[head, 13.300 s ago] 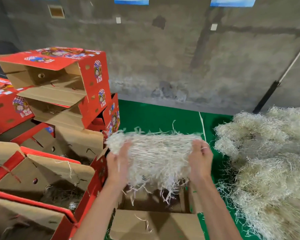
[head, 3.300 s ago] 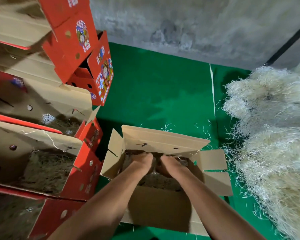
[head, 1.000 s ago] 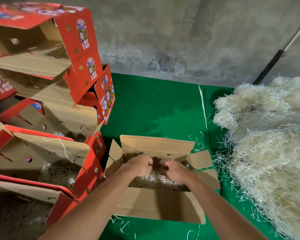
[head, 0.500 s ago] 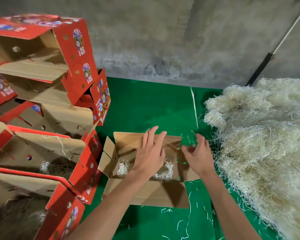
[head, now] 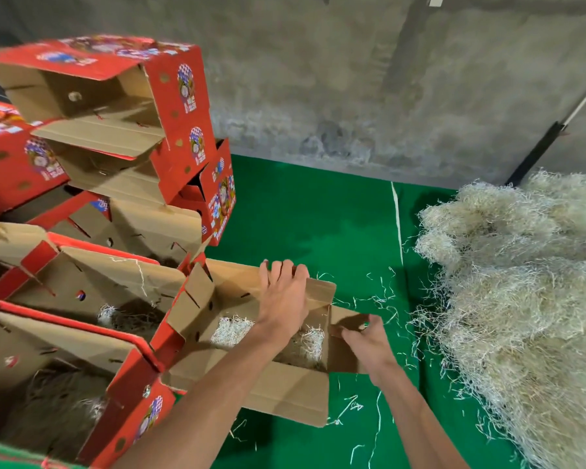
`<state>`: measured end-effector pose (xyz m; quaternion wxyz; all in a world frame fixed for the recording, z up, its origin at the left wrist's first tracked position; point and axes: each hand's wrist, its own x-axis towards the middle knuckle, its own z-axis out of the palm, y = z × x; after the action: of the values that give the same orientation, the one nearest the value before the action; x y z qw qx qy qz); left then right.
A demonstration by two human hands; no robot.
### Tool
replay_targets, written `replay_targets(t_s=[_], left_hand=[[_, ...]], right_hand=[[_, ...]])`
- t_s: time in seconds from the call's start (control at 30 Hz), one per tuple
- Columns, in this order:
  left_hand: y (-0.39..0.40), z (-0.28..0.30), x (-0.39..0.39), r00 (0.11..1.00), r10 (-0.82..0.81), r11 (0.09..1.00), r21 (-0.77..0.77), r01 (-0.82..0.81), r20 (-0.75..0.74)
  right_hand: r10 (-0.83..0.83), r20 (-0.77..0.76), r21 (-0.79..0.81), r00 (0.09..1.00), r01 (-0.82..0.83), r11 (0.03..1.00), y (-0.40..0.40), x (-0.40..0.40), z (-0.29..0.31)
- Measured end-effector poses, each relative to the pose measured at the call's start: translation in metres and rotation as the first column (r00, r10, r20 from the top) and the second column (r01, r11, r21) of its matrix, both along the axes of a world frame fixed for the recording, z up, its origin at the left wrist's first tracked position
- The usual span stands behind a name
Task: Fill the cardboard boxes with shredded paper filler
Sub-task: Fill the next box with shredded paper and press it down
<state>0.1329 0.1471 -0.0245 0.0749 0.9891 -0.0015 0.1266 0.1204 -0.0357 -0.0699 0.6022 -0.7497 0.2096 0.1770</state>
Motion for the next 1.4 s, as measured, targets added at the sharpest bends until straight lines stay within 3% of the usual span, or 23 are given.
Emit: replay_targets(t_s=[0.1,0.23,0.5,0.97,1.1,1.23,1.33,1.4], left_hand=[[0.02,-0.001,-0.003,1.0,0.025,1.0,0.004,-0.025,-0.002],[0.04,-0.002,-0.006,0.999,0.044,0.999,-0.003,-0.044,0.015],[0.057,0.001,-0.005,0.999,0.045,0.998,-0.044,-0.045,0.007],[0.092,0.001,-0.004,0.999,0.025,0.994,-0.104,-0.029,-0.043],[0.1,0.0,-0.004,0.999,0.03,0.991,-0.126,-0.033,-0.026],[0.103,0.001,-0.004,0.999,0.032,0.987,-0.154,-0.035,-0.02],[0.103,0.003,-0.003,0.999,0.028,0.981,-0.193,-0.032,-0.024],[0.105,0.006,-0.001,0.999,0.032,0.968,-0.249,-0.034,-0.01]], right_hand=[[0.032,-0.007,0.018,0.999,-0.032,0.999,0.033,-0.003,-0.005],[0.069,0.072,-0.153,0.995,-0.057,0.987,0.062,-0.01,-0.01],[0.087,0.089,-0.297,0.992,-0.057,0.953,0.091,-0.012,-0.008],[-0.01,0.135,-0.244,0.991,0.042,0.969,0.156,-0.03,-0.013],[-0.016,0.217,-0.22,0.976,0.065,0.973,0.172,-0.033,-0.01],[0.026,0.253,-0.215,0.967,0.03,0.976,0.176,-0.038,-0.009],[0.081,0.14,-0.214,0.987,-0.05,0.976,0.168,-0.03,-0.004],[0.148,0.122,-0.298,0.981,-0.106,0.949,0.158,-0.024,0.0]])
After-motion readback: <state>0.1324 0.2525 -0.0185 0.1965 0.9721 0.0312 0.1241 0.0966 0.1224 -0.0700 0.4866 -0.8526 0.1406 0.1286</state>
